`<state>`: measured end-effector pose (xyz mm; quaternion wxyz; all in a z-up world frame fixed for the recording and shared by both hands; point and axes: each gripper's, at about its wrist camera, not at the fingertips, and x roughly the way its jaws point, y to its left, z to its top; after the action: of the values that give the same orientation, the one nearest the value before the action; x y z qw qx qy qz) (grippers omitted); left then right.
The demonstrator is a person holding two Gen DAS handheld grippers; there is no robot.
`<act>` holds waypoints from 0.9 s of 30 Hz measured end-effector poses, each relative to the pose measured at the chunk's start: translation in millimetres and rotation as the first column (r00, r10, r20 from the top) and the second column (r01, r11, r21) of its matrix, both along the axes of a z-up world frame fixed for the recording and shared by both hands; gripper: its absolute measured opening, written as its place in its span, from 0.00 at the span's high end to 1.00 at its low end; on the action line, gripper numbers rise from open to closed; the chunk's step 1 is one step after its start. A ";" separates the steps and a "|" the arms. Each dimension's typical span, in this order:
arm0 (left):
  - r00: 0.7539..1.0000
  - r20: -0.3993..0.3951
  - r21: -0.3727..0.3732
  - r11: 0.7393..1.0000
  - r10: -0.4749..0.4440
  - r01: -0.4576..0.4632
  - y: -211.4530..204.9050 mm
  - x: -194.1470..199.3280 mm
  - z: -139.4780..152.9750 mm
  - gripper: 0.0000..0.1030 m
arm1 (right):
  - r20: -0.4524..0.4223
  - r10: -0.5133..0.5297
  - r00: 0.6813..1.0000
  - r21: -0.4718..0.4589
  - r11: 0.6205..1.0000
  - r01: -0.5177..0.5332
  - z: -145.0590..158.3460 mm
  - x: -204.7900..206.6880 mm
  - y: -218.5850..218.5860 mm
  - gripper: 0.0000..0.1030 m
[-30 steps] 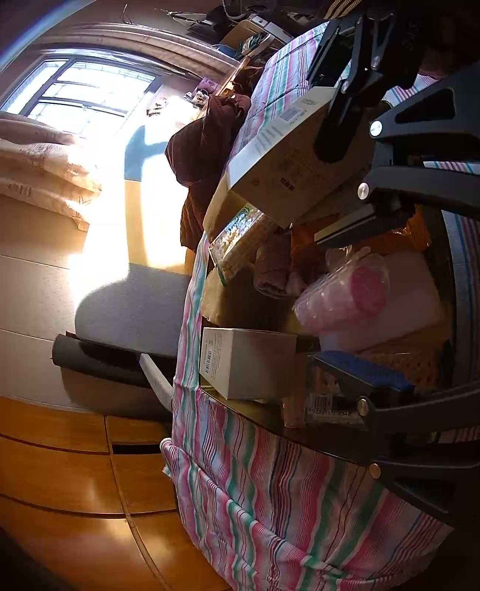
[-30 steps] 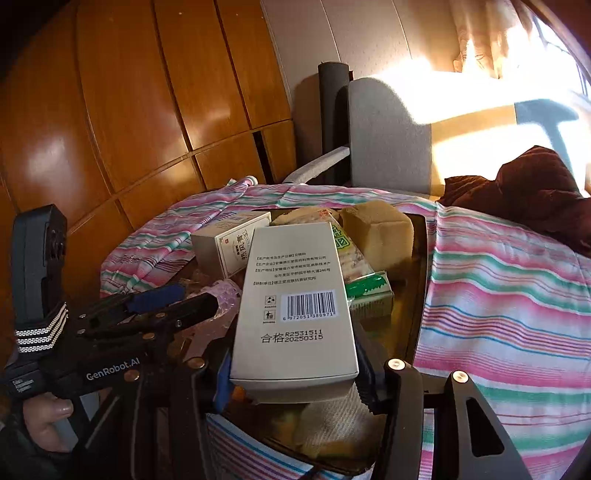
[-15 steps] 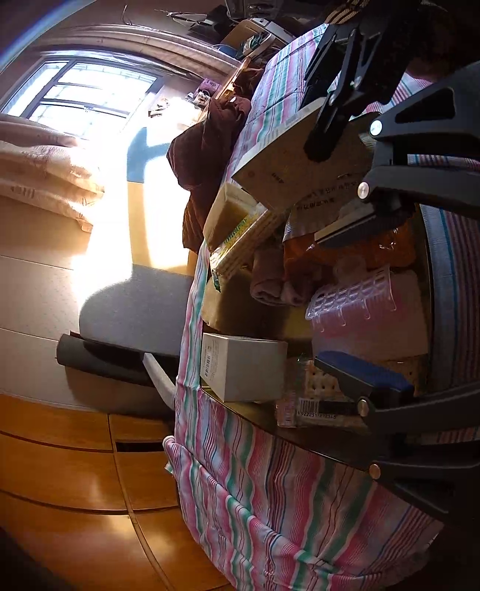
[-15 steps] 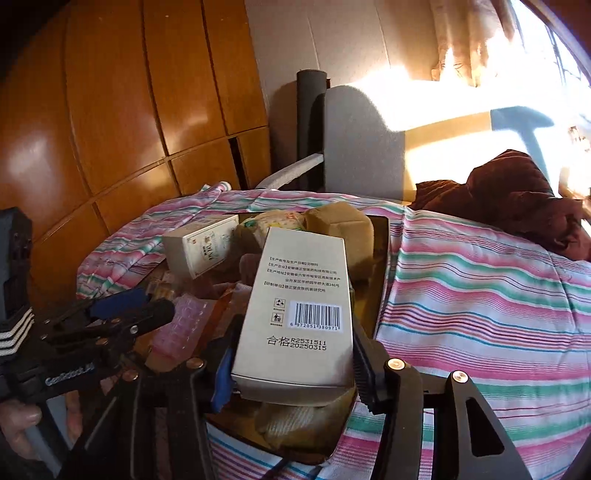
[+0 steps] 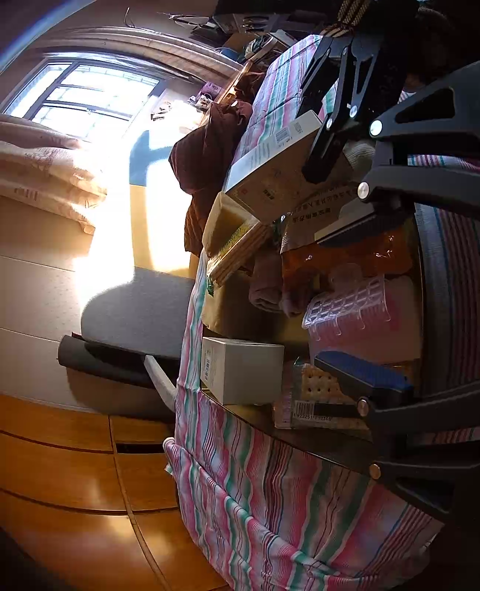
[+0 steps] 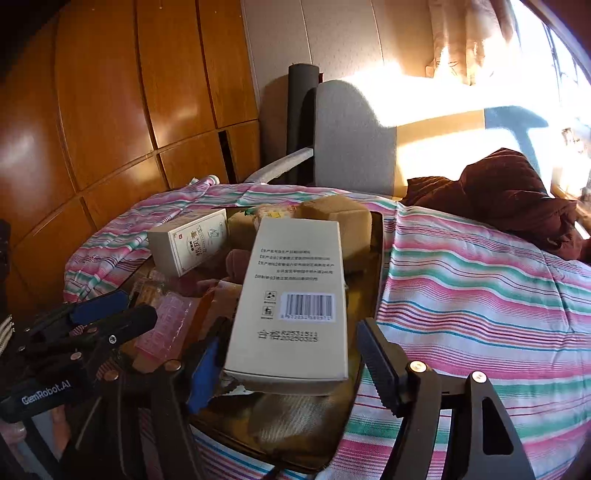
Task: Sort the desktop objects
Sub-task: 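Lower the small white box and pink curler into the tray and open both tools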
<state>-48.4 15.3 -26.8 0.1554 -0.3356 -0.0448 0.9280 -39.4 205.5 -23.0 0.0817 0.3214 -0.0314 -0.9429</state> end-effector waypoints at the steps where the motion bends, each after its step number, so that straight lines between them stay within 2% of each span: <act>1: 1.000 -0.002 -0.001 1.000 -0.002 0.002 0.8 0.9 0.6 0.42 | -0.014 -0.006 1.000 0.000 1.000 0.006 1.0 4.4 2.9 0.31; 3: 1.000 -0.008 -0.004 1.000 -0.007 0.007 3.0 3.0 1.8 0.42 | -0.042 -0.018 0.999 -0.001 1.000 0.018 3.1 13.2 8.8 0.32; 6: 1.000 -0.015 -0.007 1.000 -0.013 0.013 5.2 5.3 3.9 0.42 | -0.074 -0.016 0.997 -0.003 1.000 0.016 5.5 24.2 13.5 0.46; 9: 1.000 -0.013 -0.006 1.000 -0.013 0.013 6.3 5.4 2.8 0.42 | -0.079 0.002 0.997 0.014 1.000 -0.001 4.3 27.1 9.3 0.48; 15: 1.000 0.000 -0.013 1.000 -0.010 0.010 6.0 4.0 0.3 0.42 | -0.069 0.014 0.997 0.047 0.999 -0.010 2.7 13.1 -0.7 0.48; 20: 1.000 -0.004 -0.016 1.000 -0.007 0.007 4.3 5.4 2.9 0.42 | -0.013 0.040 0.999 0.013 0.999 -0.040 -5.6 7.1 -3.2 0.49; 27: 1.000 -0.013 -0.034 0.999 0.026 -0.026 5.1 11.5 8.9 0.42 | -0.049 0.011 0.999 -0.027 1.000 -0.013 0.2 25.3 8.7 0.43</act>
<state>-36.8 20.4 -17.9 0.1379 -0.3319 -0.0324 0.9326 -14.1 214.2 -22.7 0.0925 0.2971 -0.0405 -0.9495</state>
